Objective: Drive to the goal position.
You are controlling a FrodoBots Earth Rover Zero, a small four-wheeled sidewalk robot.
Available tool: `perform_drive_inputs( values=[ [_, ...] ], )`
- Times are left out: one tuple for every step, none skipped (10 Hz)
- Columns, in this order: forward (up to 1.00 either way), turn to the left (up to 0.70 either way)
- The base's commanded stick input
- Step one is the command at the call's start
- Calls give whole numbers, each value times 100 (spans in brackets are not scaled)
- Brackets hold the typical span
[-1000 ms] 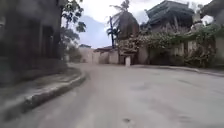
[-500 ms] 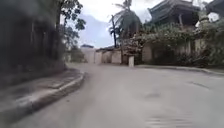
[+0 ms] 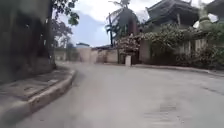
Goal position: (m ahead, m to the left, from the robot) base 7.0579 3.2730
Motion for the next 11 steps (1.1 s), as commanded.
perform_drive_inputs(
  values=[
    [100, 0],
    [100, 0],
    [100, 0],
    [100, 0],
    [100, 0],
    [100, 0],
    [100, 0],
    [100, 0],
    [100, 0],
    [100, 0],
    [100, 0]
  ],
)
